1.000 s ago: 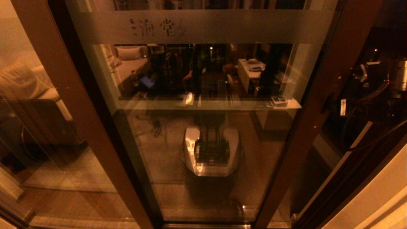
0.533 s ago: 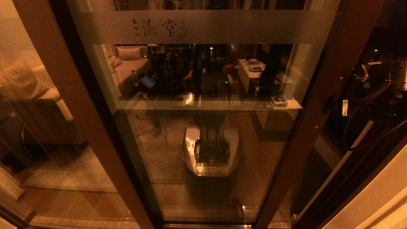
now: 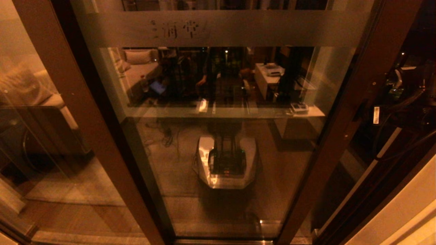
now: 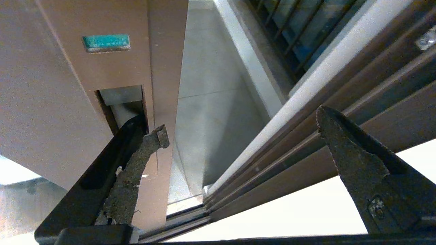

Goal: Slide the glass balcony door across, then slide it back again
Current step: Close the slid door

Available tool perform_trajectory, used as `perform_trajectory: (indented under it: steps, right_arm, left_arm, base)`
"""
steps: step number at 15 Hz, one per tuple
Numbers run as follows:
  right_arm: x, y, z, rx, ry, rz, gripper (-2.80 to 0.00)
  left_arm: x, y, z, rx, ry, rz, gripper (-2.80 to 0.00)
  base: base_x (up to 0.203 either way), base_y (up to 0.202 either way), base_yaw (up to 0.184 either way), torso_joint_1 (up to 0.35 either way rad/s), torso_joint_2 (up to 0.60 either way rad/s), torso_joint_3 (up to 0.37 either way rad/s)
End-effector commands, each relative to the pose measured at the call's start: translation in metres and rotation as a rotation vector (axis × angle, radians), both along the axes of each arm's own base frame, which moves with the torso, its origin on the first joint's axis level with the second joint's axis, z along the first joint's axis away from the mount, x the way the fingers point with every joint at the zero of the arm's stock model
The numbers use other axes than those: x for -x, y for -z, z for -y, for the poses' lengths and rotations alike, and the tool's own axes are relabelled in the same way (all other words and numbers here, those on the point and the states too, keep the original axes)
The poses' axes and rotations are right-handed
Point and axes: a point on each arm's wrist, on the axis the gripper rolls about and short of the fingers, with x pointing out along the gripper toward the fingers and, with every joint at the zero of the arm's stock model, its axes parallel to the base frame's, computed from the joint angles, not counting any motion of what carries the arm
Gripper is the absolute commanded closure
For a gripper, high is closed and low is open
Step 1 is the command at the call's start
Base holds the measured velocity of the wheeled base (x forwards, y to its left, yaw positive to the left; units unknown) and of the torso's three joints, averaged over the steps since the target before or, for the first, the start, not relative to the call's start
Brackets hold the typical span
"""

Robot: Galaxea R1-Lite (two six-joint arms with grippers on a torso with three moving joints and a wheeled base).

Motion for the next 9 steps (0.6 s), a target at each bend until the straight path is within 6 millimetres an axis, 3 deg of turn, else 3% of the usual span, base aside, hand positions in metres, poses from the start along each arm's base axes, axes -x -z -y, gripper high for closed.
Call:
perform_trajectory:
  steps: [1,9]
  right_arm:
    - [0.000,0.000,0.004,0.001,0.010,0.001,-2.80]
    - [-0.003,0.001,0.023,0.019,0.043,0.015,-2.80]
  left_arm:
    - [0.000,0.000,0.000,0.001,-0.001,-0.002,0.00]
    - [0.000,0.000,0.000,0.001,-0.001,-0.002,0.00]
  base:
    - [0.000,0.000,0.000,0.000,0.00,0.000]
    - [0.000,0.000,0.000,0.000,0.00,0.000]
